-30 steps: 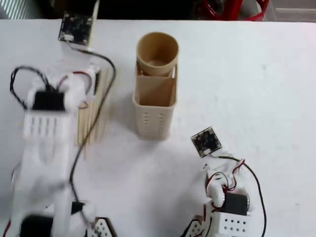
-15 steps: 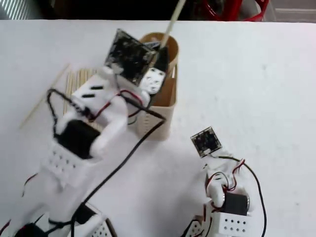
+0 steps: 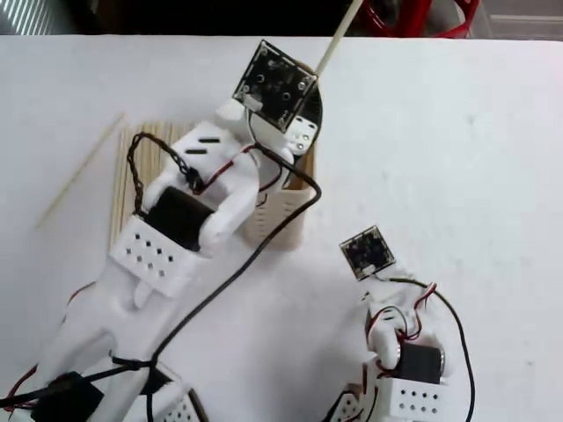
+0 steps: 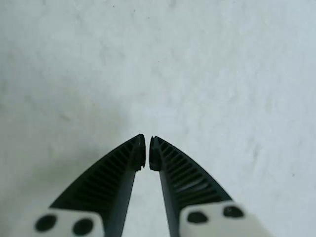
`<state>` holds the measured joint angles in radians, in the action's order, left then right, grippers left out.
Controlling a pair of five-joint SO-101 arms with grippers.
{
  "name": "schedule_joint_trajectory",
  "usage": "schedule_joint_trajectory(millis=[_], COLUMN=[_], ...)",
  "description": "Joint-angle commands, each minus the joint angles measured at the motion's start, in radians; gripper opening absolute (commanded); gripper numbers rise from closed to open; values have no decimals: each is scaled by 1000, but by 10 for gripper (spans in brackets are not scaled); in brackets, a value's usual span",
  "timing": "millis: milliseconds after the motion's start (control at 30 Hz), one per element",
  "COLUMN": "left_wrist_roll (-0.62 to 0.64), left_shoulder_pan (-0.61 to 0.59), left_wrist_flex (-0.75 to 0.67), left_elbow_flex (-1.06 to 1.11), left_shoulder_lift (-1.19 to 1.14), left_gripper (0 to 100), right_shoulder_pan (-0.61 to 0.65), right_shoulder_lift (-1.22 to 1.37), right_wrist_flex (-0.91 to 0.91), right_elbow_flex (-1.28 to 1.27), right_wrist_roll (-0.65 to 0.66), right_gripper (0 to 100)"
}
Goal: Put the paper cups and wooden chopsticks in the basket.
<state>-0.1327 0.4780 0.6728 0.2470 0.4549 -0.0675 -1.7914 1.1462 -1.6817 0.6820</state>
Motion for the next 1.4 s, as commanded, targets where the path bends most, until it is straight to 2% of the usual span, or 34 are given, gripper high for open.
schedule_joint_trajectory(millis=[0,200,333,467,600,667,767,967,1200,1367], left_wrist_roll=[9,9,9,9,2,-43,-189,-299,-443,-545], left_shoulder_pan=[5,-12,-94,-292,-559,-713,-834,-998,-1052,-1055], left_wrist_flex=[8,14,37,112,163,169,176,242,390,545], left_elbow_flex=[-46,-46,-52,-55,-26,17,84,43,-184,-321], left_shoulder_lift=[5,7,10,116,263,278,193,-116,-460,-567], left_gripper=[94,94,94,94,94,96,98,98,98,94], right_shoulder_pan=[4,4,4,4,4,4,4,4,4,4], right_shoulder_lift=[-7,-7,-7,-7,-7,-7,-7,-7,-7,-7], right_wrist_flex=[8,8,8,8,8,8,8,8,10,10], right_elbow_flex=[-9,-9,-9,-9,-9,-9,-9,-9,-9,-9], right_wrist_roll=[5,5,5,5,5,5,5,5,5,5], right_gripper=[29,29,29,29,29,29,29,29,29,29])
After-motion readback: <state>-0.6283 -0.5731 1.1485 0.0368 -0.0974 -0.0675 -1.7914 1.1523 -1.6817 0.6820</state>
